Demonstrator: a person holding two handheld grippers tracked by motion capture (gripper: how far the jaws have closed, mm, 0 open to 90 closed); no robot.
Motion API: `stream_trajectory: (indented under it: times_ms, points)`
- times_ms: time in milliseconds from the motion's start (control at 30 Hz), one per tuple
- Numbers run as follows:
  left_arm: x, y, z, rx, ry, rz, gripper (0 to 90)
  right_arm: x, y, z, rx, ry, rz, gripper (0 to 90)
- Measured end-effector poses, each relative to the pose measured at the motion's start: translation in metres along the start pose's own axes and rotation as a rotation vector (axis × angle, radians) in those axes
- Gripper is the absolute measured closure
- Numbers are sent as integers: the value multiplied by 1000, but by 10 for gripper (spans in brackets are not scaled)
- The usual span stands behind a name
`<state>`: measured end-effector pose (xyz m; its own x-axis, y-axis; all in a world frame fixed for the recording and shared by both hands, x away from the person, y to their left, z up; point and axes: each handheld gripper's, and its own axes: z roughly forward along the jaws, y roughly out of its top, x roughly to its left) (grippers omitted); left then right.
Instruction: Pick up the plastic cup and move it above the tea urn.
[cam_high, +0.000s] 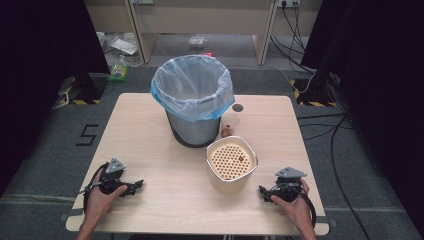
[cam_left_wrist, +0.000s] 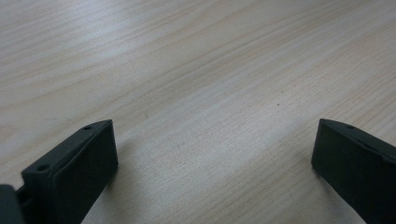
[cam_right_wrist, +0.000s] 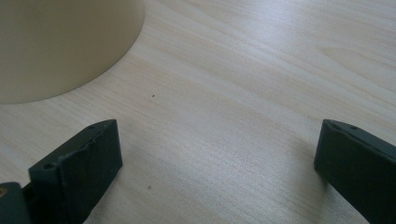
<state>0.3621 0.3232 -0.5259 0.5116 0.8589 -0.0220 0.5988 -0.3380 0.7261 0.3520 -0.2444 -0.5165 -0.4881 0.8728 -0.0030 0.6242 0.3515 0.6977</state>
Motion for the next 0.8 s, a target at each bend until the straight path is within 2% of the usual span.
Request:
stream_trajectory:
  times_ms: [167,233,267,300,333,400,433,467,533,600,633,700,733,800]
  points:
    - [0,0,0,1,0,-1,0,-2,0,-2,-4,0,-1,73]
    - [0,0,0,1,0,0,0,-3,0,-4,-27,-9,10,232]
    - [0,0,0,0,0,0,0,-4,1,-6,-37,-7,20,218]
    - [0,0,0,1,0,0,0,-6,2,-8,-47,-6,23,130]
    - [0,0,0,0,0,-1,0,-8,3,-11,-60,-12,31,194]
    - [0,0,0,1,0,-1,0,-9,4,-14,-73,-4,33,208]
    - [0,0,0,1,0,0,0,-11,7,-18,-90,-1,45,166]
    - [0,0,0,1,0,-1,0,-12,9,-21,-93,-4,51,171]
    - [0,0,0,1,0,0,0,-15,12,-23,-98,-7,39,187]
    - [0,0,0,1,0,-1,0,-20,23,-28,-105,-26,43,205]
    - [0,0,0,1,0,-1,0,-20,23,-28,-105,-26,43,205]
    - [0,0,0,1,0,-1,0,-24,32,-30,-107,-24,45,227]
    - [0,0,0,0,0,-1,0,-27,43,-31,-114,-21,40,253]
    - [0,0,0,0,0,0,0,-28,47,-30,-116,-19,38,255]
